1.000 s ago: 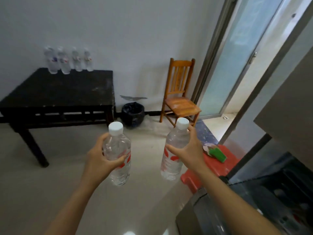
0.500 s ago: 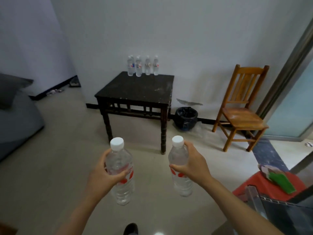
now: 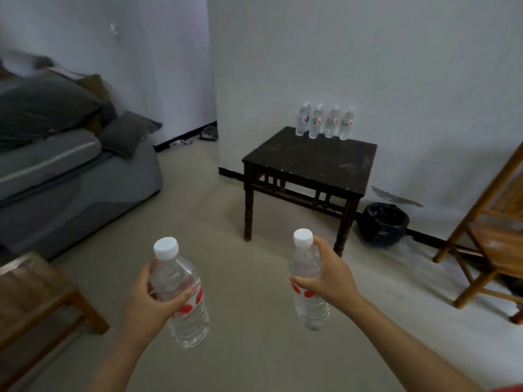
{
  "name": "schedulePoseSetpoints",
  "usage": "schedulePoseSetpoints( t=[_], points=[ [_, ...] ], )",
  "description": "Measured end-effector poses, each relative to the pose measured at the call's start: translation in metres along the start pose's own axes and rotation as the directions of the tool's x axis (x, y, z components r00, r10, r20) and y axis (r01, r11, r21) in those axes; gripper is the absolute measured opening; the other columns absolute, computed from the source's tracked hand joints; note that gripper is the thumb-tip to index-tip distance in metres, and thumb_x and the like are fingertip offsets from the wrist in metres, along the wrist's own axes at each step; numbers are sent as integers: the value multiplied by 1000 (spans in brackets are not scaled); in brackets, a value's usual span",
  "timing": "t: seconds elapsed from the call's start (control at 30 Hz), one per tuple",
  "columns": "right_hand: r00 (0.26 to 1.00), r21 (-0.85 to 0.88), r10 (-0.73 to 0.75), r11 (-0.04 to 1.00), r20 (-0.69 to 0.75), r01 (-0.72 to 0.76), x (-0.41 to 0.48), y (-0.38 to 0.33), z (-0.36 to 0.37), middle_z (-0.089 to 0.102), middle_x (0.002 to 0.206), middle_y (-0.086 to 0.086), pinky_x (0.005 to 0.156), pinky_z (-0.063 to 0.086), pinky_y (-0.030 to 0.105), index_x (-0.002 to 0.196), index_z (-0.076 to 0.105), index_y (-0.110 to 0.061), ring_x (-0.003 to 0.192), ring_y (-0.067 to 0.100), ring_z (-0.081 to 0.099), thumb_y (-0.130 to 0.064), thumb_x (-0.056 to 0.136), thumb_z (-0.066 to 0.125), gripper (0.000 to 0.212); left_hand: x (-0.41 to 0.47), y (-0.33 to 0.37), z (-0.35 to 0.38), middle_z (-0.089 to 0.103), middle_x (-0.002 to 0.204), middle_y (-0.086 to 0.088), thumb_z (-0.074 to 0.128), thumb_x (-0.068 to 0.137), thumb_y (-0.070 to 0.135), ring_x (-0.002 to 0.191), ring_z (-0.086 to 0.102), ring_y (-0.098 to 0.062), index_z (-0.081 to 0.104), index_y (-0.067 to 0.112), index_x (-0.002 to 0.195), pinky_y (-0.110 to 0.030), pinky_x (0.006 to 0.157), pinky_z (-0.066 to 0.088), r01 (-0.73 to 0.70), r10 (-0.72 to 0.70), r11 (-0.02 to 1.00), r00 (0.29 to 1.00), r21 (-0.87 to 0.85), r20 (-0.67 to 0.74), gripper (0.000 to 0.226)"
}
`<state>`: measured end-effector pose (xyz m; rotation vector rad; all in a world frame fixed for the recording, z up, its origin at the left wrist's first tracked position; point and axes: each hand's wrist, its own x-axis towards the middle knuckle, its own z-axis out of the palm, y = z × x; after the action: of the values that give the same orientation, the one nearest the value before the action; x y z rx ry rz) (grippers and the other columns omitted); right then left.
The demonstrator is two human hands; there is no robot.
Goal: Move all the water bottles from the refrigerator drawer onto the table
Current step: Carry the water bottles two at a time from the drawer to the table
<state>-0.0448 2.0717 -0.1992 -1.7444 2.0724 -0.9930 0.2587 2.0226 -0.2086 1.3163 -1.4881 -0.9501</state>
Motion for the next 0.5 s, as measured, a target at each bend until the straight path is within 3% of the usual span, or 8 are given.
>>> schedulePoseSetpoints(
  t=[0.1, 0.2, 0.33, 0.43, 0.5],
  points=[
    [999, 32, -13, 999, 34, 12, 27, -32, 37, 49, 125, -9, 86, 44, 22, 132, 35, -28, 102, 4, 46, -40, 61, 81, 86, 25, -15, -38, 59, 100, 0, 88, 54, 10, 87, 58, -18, 47, 13, 125, -28, 73, 46, 18, -17, 1000, 999, 15, -40, 82],
    [998, 76, -9, 997, 60, 5, 47, -58, 69, 48, 119, -15, 85, 44, 21, 131, 35, -30, 103, 4, 49, -39, 61, 81, 84, 50, -29, -67, 61, 94, 3, 85, 56, 3, 85, 60, -18, 48, 14, 122, -20, 65, 48, 32, -32, 999, 997, -5, -70, 77],
    [997, 120, -15, 993, 79, 5, 79, -92, 116, 42, 103, -31, 83, 45, 20, 123, 34, -37, 99, 2, 49, -35, 61, 82, 79, 90, -53, -108, 63, 100, 2, 90, 44, 35, 90, 61, -19, 48, 21, 121, -35, 76, 49, 54, -57, 998, 996, -44, -64, 89],
    [997, 150, -14, 989, 74, 3, 93, -106, 137, 41, 101, -33, 83, 47, 24, 115, 28, -45, 99, 2, 49, -31, 60, 83, 80, 113, -59, -125, 62, 95, 3, 86, 56, 13, 86, 61, -16, 49, 21, 113, -37, 74, 50, 61, -63, 998, 994, -18, -87, 69],
    [997, 151, -5, 989, 75, -6, 109, -118, 156, 41, 99, -32, 83, 48, 26, 114, 28, -44, 98, 4, 50, -28, 60, 83, 79, 130, -68, -142, 60, 95, 8, 82, 59, 5, 85, 58, -8, 49, 19, 116, -30, 74, 48, 71, -71, 997, 995, -12, -75, 67]
  ],
)
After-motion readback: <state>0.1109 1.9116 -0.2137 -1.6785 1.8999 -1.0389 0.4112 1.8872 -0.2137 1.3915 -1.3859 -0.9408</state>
